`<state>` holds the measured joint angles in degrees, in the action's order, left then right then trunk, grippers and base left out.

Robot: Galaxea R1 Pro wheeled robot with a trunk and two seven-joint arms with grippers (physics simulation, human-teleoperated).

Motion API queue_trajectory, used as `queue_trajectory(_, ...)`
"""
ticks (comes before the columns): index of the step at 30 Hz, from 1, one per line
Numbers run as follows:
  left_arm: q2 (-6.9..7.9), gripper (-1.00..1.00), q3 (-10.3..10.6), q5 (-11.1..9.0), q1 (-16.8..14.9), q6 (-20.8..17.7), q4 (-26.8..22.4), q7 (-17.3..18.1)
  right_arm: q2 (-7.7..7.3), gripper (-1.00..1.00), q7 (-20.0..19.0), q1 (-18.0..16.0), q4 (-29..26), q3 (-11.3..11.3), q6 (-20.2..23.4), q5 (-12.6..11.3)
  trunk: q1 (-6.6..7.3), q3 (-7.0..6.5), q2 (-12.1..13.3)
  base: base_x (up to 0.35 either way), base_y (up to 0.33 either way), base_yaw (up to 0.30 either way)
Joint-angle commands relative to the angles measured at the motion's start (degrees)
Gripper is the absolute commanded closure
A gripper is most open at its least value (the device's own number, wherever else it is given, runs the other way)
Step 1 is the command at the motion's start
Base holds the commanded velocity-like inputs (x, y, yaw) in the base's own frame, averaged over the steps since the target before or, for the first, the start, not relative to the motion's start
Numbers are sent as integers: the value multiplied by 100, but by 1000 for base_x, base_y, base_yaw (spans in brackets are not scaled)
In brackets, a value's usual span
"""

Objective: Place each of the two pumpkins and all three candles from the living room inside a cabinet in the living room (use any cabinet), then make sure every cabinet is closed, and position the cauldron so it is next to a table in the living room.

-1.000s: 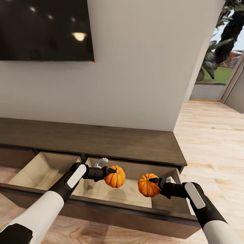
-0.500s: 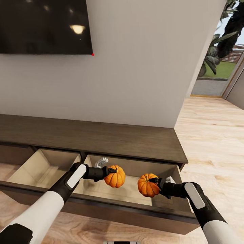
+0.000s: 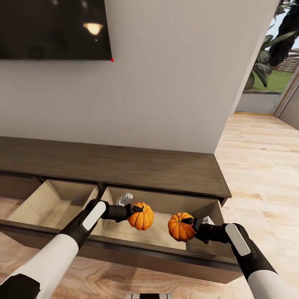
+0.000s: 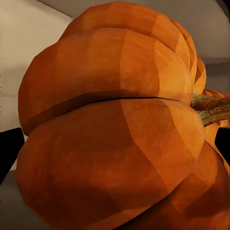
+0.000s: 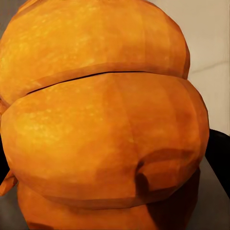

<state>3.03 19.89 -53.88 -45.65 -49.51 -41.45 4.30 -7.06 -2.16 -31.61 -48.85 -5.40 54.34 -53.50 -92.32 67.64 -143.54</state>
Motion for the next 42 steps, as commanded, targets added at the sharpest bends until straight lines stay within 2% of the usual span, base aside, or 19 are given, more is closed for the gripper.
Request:
queue_trajectory(1, 5, 100, 17, 62, -5, 1, -4, 38, 2, 100, -25, -3, -2, -15, 27, 24, -1, 27, -4, 0, 0, 0)
queue_trajectory(6, 5, 100, 22, 62, -5, 3, -4, 36, 2, 100, -25, -3, -2, -26, 11, 39, -14, 138, -10, 0, 0, 0)
queue_trajectory(18, 5, 100, 20, 62, -5, 3, -12, 36, 2, 100, -7, -11, 0, -22, -470, 110, -14, 138, -10, 0, 0, 0)
queue_trajectory(42, 13, 100, 15, 54, 1, 3, -5, 2, 11, 100, -3, -12, 4, -10, -505, 120, -14, 138, -10, 0, 0, 0)
